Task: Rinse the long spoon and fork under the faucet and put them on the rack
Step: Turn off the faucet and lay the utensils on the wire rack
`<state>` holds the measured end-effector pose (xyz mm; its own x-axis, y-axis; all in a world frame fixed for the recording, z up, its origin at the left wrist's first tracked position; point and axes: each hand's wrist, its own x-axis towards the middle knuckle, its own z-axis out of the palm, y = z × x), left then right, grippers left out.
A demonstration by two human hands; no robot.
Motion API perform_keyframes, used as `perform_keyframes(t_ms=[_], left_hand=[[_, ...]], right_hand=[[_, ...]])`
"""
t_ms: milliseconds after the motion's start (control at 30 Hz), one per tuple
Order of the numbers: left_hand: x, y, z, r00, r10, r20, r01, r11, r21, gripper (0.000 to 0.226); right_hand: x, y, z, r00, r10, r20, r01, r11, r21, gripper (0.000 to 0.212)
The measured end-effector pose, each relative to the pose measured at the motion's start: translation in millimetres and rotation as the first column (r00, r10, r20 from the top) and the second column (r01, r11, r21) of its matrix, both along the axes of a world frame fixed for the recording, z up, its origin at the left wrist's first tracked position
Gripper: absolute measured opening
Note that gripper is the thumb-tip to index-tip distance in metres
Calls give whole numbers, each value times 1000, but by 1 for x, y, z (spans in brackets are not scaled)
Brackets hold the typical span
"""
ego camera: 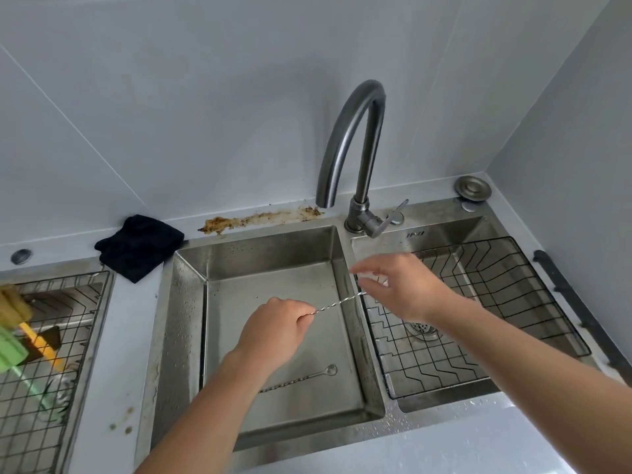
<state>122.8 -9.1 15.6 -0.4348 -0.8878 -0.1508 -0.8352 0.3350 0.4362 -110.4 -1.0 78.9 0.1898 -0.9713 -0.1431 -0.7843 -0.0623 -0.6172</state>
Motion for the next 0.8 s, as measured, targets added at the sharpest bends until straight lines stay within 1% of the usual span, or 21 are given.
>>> perform_keyframes(t_ms=[100, 200, 267, 433, 533, 633, 700, 800], left_hand=[[-22, -2, 9, 1000, -23, 19, 23, 1000, -9, 25], [-50, -1, 15, 999, -41, 19, 41, 999, -28, 25], [-67, 0, 17, 998, -61, 33, 62, 998, -33, 26], [-113, 5, 16, 996, -92, 6, 93, 995, -46, 27], [-131, 6, 10, 996, -87, 15, 87, 996, -32, 24], [-158, 8, 7, 996, -80, 32, 81, 996, -29, 20], [-172, 9, 5, 998, -62, 14, 62, 997, -35, 14], [-187, 7, -4, 999, -47, 11, 48, 999, -13, 12]], right_hand=[[-10, 2, -8, 979, 151, -137, -156, 987, -27, 26], [-30, 6, -13, 945, 228, -233, -239, 971, -18, 20], [-42, 10, -16, 930, 248, -272, -265, 964, -28, 20], [-82, 14, -33, 940, 216, -262, -245, 966, -82, 22], [-102, 12, -44, 929, 237, -284, -276, 956, -105, 20], [-131, 11, -52, 928, 265, -261, -305, 944, -128, 16], [-149, 10, -57, 927, 279, -251, -316, 941, -122, 14], [-173, 6, -69, 918, 296, -265, -330, 939, -96, 14]])
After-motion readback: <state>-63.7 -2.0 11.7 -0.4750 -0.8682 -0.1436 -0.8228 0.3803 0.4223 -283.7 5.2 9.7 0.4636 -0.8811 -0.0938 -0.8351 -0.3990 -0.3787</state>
